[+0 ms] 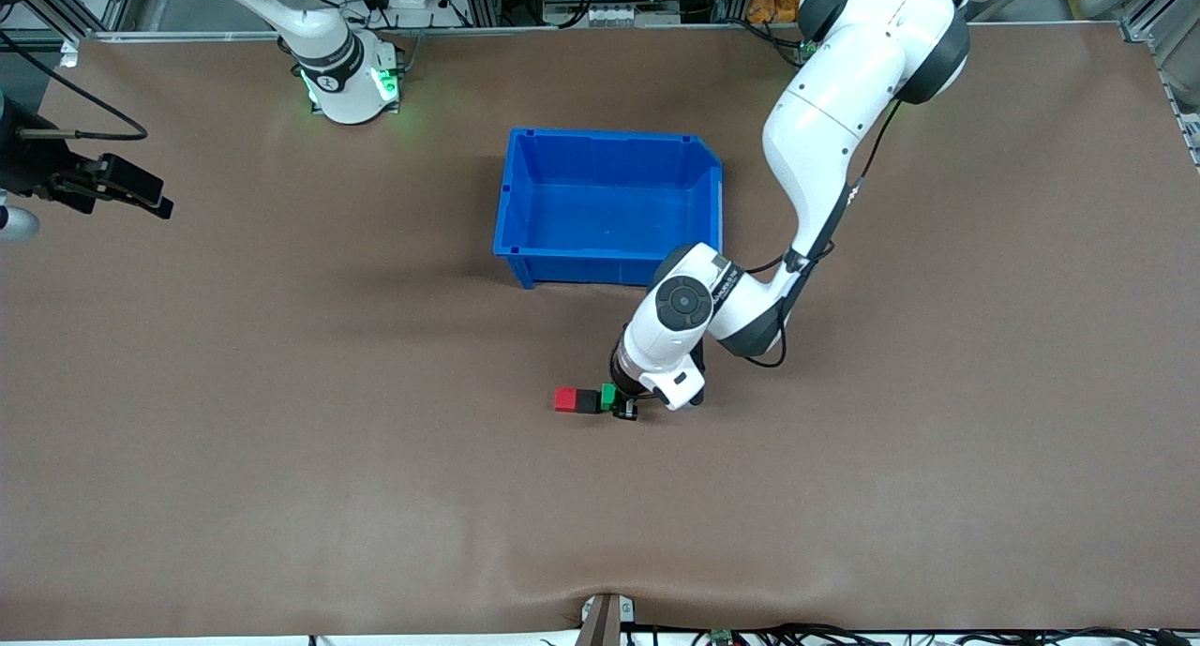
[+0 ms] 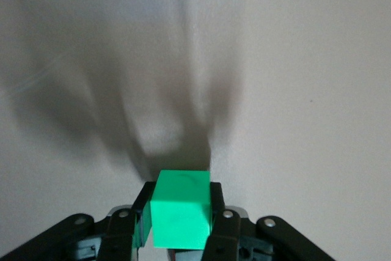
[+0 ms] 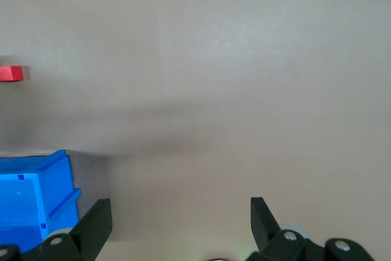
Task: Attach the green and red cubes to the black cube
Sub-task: 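Set the green cube against the black cube and open the left gripper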
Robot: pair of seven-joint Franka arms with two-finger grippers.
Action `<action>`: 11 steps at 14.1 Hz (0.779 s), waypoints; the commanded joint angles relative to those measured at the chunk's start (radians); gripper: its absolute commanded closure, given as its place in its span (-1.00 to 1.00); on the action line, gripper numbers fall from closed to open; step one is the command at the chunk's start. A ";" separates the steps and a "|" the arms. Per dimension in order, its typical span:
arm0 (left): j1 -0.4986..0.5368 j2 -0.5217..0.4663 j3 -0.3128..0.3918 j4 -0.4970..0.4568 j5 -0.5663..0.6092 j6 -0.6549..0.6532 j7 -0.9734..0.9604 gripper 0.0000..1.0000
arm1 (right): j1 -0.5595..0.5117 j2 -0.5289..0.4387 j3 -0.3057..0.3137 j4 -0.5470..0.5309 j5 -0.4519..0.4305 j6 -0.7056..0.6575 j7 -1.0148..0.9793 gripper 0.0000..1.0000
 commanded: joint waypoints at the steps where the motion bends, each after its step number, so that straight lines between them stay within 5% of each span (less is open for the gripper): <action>1: -0.034 0.043 0.025 0.043 -0.011 0.031 -0.026 1.00 | -0.048 0.041 0.040 0.176 -0.014 -0.115 -0.016 -1.00; 4: -0.037 0.046 0.034 0.043 -0.011 0.048 -0.025 1.00 | -0.062 0.033 0.021 0.171 0.034 -0.203 -0.021 -1.00; 5: -0.040 0.046 0.037 0.043 -0.009 0.060 -0.020 0.85 | -0.060 0.033 0.020 0.161 0.035 -0.179 -0.021 -1.00; 7: -0.049 0.046 0.065 0.037 0.000 0.080 -0.009 -0.99 | -0.072 0.033 0.011 0.156 0.042 -0.154 -0.065 -1.00; 11: -0.083 0.014 0.096 0.024 0.034 0.069 -0.006 -1.00 | -0.074 0.036 0.011 0.168 0.032 -0.163 -0.164 -1.00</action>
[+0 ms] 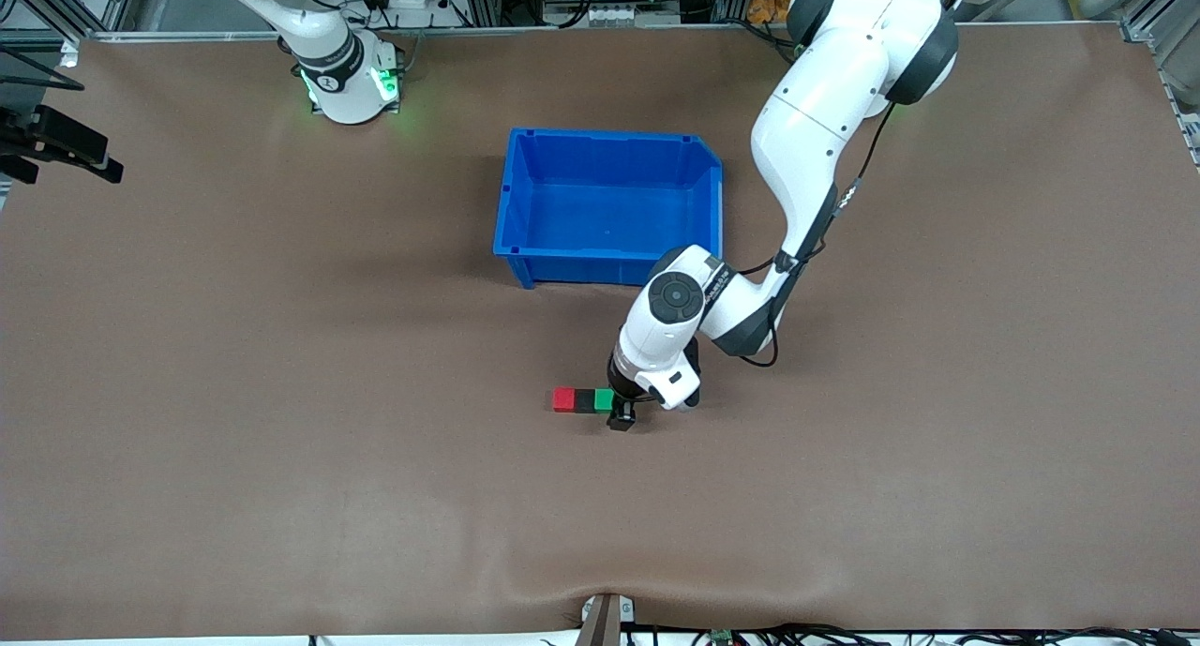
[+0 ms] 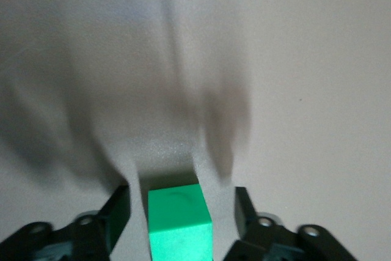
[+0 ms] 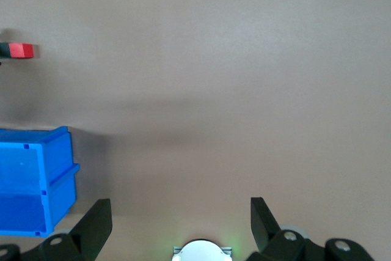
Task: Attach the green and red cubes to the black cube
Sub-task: 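Set the green cube against the black cube and open the left gripper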
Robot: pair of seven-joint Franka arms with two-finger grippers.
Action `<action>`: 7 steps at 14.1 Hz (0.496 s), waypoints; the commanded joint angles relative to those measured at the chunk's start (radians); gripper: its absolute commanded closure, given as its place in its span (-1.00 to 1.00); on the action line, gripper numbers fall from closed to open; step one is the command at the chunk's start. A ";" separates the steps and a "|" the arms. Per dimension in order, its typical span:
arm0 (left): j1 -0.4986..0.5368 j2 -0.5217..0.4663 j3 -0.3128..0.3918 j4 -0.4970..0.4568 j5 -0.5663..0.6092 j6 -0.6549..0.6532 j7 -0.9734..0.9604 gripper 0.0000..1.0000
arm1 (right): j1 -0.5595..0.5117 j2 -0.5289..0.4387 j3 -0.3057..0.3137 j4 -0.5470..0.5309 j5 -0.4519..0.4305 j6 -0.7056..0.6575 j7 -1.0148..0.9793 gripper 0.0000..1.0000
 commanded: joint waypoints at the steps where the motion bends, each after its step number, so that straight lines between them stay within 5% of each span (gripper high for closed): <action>1: -0.022 -0.029 0.021 0.013 0.055 -0.013 -0.004 -1.00 | -0.013 0.004 0.010 0.025 0.009 -0.008 -0.034 -1.00; 7: -0.008 -0.136 0.015 0.011 0.111 -0.237 0.104 -1.00 | -0.024 0.001 0.007 0.015 -0.033 -0.029 -0.026 -1.00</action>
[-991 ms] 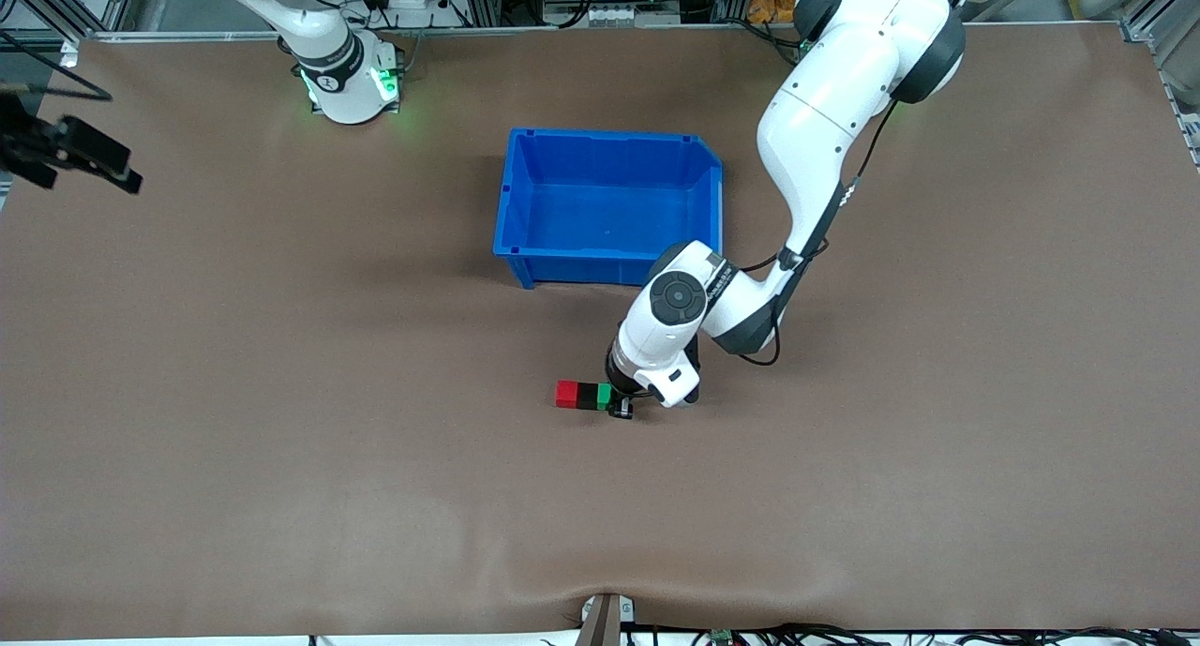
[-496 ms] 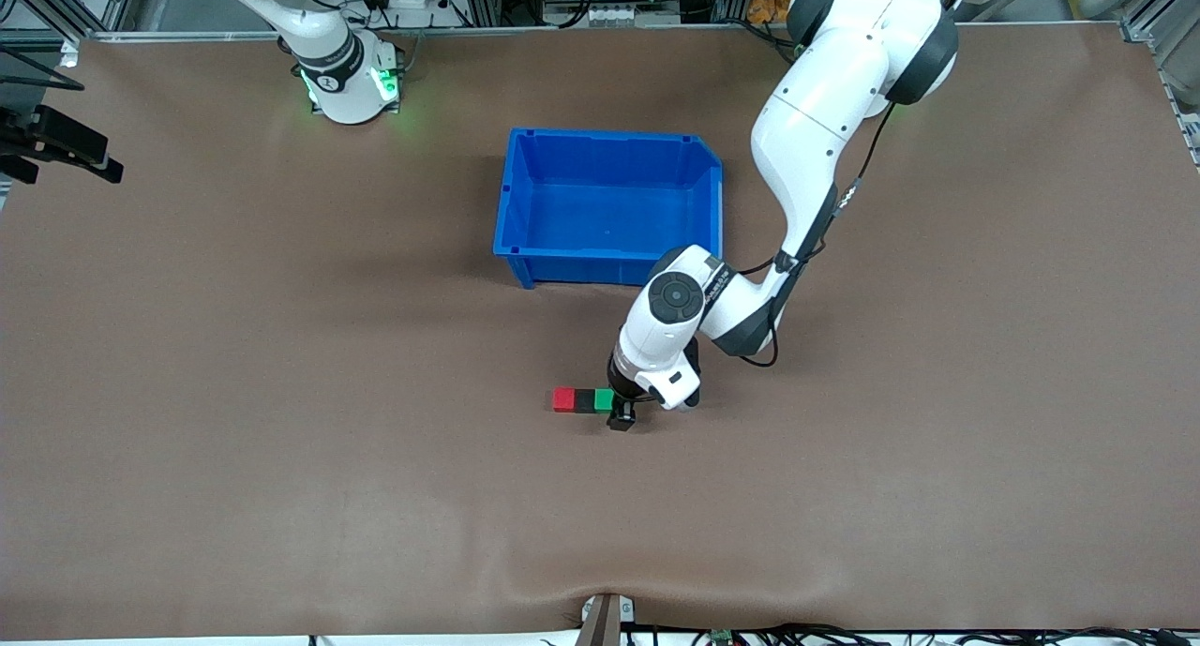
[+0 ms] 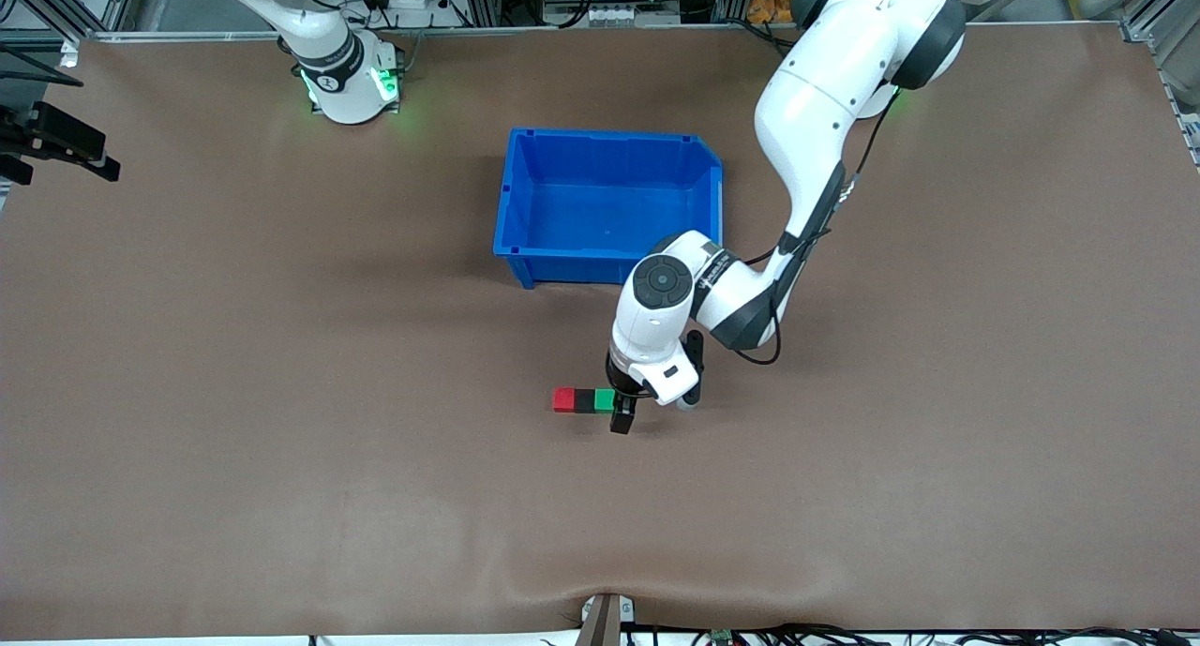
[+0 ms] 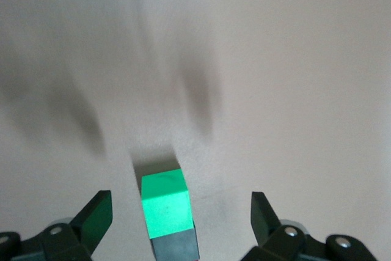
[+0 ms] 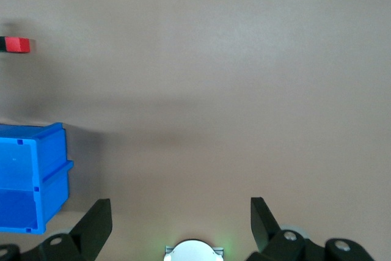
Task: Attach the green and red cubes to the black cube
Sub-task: 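Set the green cube against the black cube and open the left gripper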
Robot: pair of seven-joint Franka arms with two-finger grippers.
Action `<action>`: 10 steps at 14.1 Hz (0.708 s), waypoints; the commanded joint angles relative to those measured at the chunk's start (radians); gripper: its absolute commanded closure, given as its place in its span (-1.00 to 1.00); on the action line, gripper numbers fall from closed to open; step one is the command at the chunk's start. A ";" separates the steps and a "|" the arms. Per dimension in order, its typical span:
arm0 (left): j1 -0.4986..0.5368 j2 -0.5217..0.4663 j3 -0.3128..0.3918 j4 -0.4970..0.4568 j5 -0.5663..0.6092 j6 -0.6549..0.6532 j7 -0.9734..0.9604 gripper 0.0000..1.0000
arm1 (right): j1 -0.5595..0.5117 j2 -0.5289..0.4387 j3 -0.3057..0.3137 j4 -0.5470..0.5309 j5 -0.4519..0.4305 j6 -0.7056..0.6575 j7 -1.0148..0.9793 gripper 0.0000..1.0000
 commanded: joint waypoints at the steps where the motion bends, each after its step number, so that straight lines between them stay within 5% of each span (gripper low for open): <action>1: 0.003 -0.065 0.001 -0.013 0.019 -0.122 0.153 -1.00 | -0.025 0.001 -0.003 0.007 -0.013 -0.020 -0.015 -1.00; 7: 0.219 -0.249 -0.086 -0.028 -0.018 -0.398 0.563 -1.00 | -0.014 0.002 -0.003 0.007 -0.014 -0.019 -0.019 -1.00; 10: 0.344 -0.405 -0.152 -0.154 -0.023 -0.435 0.732 -1.00 | -0.014 0.002 -0.003 0.007 -0.014 -0.019 -0.019 -1.00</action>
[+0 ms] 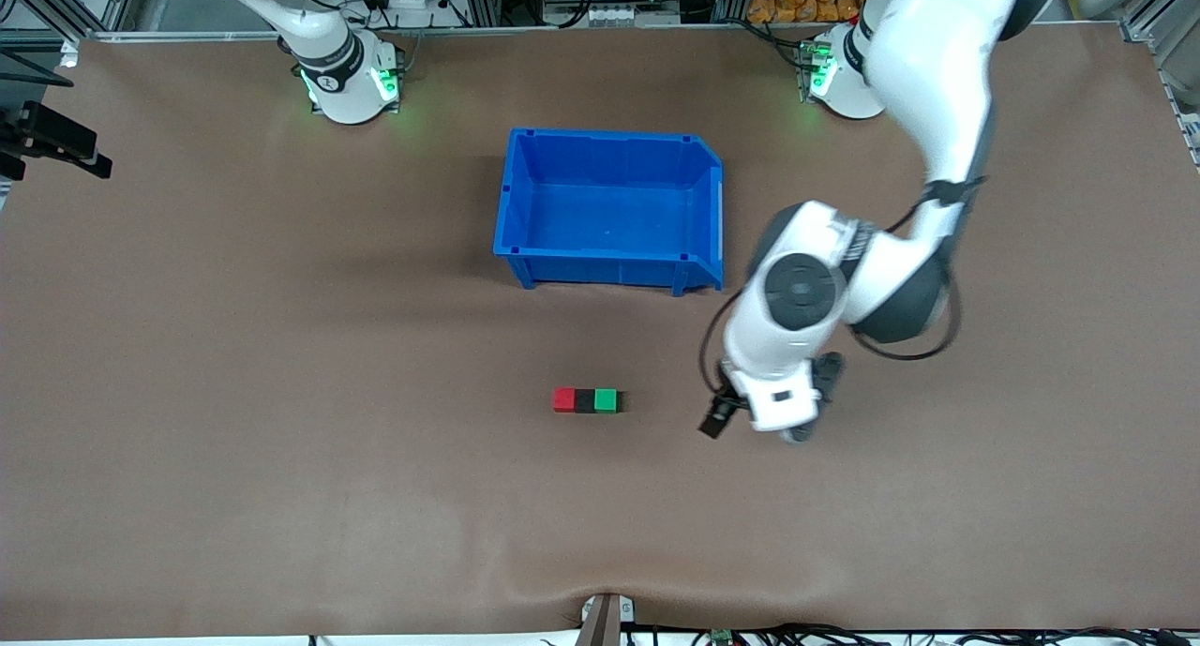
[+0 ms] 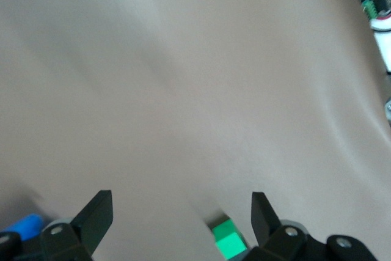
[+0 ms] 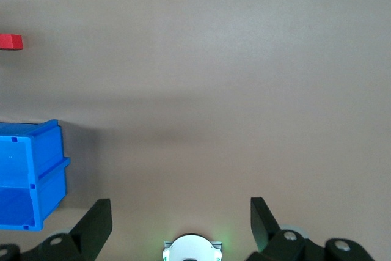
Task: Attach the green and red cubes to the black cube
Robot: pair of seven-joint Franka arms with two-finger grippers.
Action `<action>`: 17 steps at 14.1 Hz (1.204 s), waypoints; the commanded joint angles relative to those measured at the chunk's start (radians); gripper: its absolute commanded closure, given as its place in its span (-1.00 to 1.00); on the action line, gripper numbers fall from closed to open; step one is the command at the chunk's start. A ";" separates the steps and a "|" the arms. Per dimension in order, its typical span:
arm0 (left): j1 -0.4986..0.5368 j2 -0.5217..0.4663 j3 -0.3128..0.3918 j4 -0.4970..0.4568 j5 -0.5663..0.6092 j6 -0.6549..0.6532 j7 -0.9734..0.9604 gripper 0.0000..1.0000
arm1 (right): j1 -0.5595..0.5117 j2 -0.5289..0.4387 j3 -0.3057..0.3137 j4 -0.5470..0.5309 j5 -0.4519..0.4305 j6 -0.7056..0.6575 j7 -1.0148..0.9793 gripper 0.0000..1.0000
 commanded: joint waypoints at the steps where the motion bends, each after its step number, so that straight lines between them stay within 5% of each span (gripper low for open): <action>1: 0.110 -0.197 -0.080 -0.205 -0.016 -0.018 0.137 -1.00 | -0.011 0.002 0.010 0.007 -0.013 -0.009 -0.013 -1.00; 4: 0.225 -0.374 -0.149 -0.389 -0.015 -0.018 0.272 -1.00 | -0.009 0.002 0.010 0.007 -0.015 -0.011 -0.013 -1.00; 7: 0.299 -0.454 -0.184 -0.452 -0.039 -0.018 0.390 -1.00 | -0.009 0.002 0.012 0.007 -0.013 -0.011 -0.013 -1.00; 12: 0.212 -0.556 -0.001 -0.520 -0.110 -0.020 0.613 -1.00 | -0.007 0.002 0.012 0.007 -0.013 -0.011 -0.013 -1.00; 17: 0.208 -0.603 0.085 -0.529 -0.130 -0.095 0.870 -1.00 | -0.007 0.002 0.012 0.007 -0.013 -0.009 -0.013 -1.00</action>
